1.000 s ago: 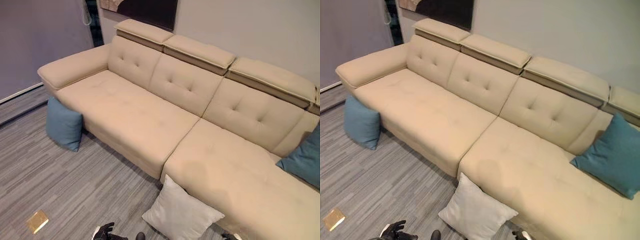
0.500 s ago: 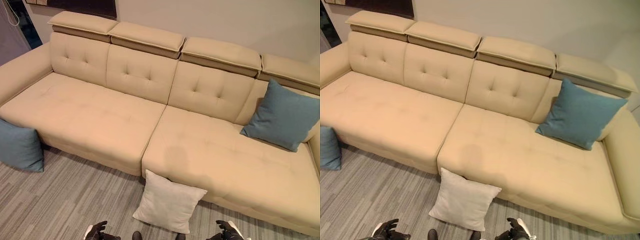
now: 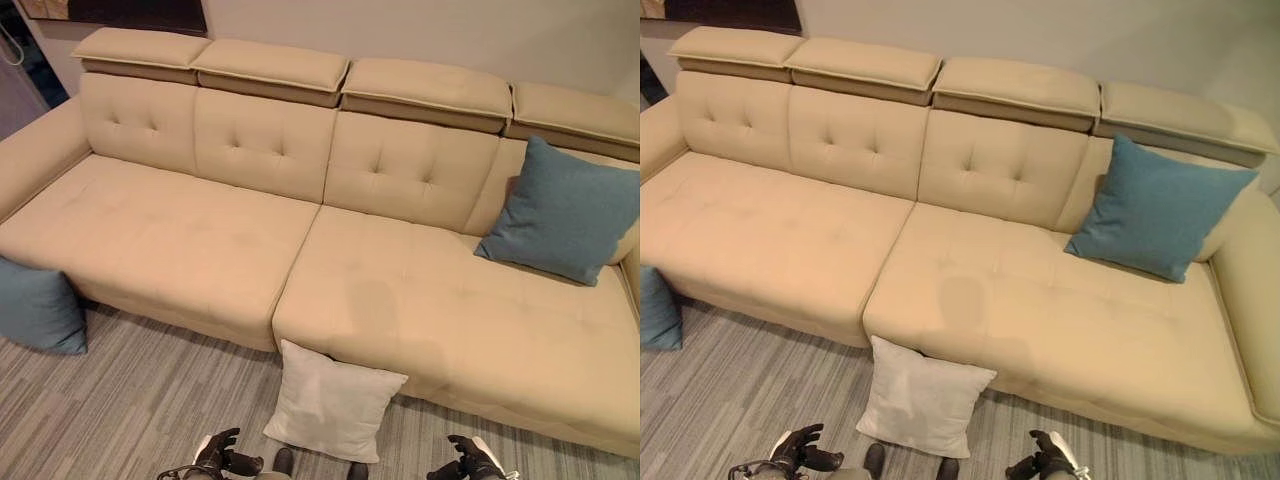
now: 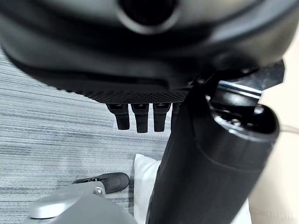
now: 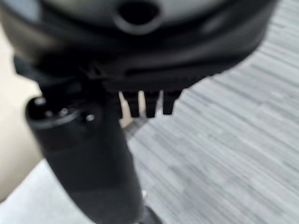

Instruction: Pick up all the scattered cushions and arrange them neatly on the sofa.

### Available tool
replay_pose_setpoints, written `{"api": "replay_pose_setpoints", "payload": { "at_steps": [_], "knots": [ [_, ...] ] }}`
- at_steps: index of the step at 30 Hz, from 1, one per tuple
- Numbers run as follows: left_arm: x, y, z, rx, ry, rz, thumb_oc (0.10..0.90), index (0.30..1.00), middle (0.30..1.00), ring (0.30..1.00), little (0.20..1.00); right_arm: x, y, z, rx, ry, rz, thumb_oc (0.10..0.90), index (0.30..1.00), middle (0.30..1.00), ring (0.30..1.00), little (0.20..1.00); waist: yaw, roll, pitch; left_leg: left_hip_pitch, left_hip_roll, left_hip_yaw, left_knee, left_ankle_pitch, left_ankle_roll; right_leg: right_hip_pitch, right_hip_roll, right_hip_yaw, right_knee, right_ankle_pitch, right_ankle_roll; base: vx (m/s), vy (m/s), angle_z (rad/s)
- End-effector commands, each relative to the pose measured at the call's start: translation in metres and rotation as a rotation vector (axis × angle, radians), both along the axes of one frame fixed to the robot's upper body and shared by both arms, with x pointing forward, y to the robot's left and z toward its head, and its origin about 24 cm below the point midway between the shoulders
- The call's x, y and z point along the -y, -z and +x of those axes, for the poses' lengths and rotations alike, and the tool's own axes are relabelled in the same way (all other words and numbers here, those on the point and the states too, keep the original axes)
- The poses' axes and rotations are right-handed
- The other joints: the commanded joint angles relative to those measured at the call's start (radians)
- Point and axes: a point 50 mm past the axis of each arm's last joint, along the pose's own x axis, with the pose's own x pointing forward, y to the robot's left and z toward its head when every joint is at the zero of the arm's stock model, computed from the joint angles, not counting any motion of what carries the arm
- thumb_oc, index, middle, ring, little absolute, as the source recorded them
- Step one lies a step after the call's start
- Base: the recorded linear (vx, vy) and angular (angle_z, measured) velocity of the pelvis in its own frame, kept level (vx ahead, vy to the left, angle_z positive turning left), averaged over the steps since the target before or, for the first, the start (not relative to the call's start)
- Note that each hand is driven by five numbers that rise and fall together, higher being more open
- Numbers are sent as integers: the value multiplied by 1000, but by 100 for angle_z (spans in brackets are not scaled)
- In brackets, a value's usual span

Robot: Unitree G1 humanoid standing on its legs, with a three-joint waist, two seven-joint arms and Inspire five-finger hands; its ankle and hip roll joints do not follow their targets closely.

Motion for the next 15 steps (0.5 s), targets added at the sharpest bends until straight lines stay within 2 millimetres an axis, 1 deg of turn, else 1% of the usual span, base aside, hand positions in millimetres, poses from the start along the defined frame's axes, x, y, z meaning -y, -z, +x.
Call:
{"api": "replay_pose_setpoints", "payload": {
  "at_steps": [1,3,4,5,8,9,10,11,12,13,14,15],
  "knots": [
    [-14,-6,9,25,13,48,800,900,900,900,900,2,-7,18,58,-18,-33,800,900,900,900,900,18,-34,-6,-9,-53,14,39,-114,19,-24,-60,93,56,-61,119,17,150,-44],
    [-15,-6,9,26,13,52,800,900,900,900,900,1,-7,20,62,-23,-32,800,900,900,900,900,21,-34,-4,-4,-54,22,32,-114,24,-34,-65,104,65,-57,124,-11,113,-45],
    [-19,-8,11,32,14,66,800,900,900,900,900,-2,-9,28,82,-38,-30,800,900,900,900,900,26,-33,5,-6,-57,38,27,-115,33,-65,-75,116,86,-48,136,-28,92,-49],
    [-19,-8,11,32,14,66,800,900,900,900,900,-2,-9,28,82,-38,-30,800,900,900,900,900,27,-33,5,-7,-57,39,27,-115,33,-66,-75,118,87,-49,136,-49,122,-45],
    [-26,-12,17,53,6,90,800,900,900,900,900,-7,-15,45,137,-52,-20,800,900,900,900,900,33,-32,28,-26,-58,63,38,-115,46,-121,-87,128,136,-39,148,-72,58,-43],
    [-29,-14,20,64,-1,95,800,900,900,900,900,-8,-18,51,154,-55,-21,800,900,900,900,900,36,-31,38,-38,-56,73,46,-114,51,-136,-88,123,158,-41,150,-151,36,-56],
    [-32,-17,25,79,-8,102,800,900,900,900,900,-11,-21,58,182,-60,-14,800,900,900,900,900,43,-30,41,-58,-54,84,46,-110,54,-133,-87,95,176,-60,145,-170,24,-61],
    [-34,-19,28,96,-16,110,800,900,900,900,900,-12,-23,62,203,-56,-12,800,900,900,900,900,57,-35,39,-73,-58,107,35,-102,49,-118,-92,44,159,-67,137,-132,12,-48],
    [-34,-19,28,96,-16,110,800,900,900,900,900,-12,-23,62,203,-56,-11,800,900,900,900,900,57,-35,38,-74,-58,107,34,-101,49,-119,-92,44,159,-67,137,-135,-16,-34],
    [-33,-22,35,128,-24,104,800,900,900,900,900,-11,-27,68,232,-42,-12,800,900,900,900,900,62,-38,39,-98,-62,112,30,-95,48,-126,-93,27,136,-70,131,-123,-37,-31],
    [-33,-24,40,146,-30,104,800,900,900,900,900,-10,-29,72,253,-31,-11,800,900,900,900,900,63,-40,41,-118,-63,112,33,-91,47,-138,-92,28,128,-70,127,-123,-37,-25],
    [-33,-24,40,146,-30,104,800,900,900,900,900,-10,-29,73,253,-31,-10,800,900,900,900,900,63,-40,40,-120,-63,112,33,-91,47,-140,-92,28,128,-69,127,-178,-76,-14]
  ]
}}
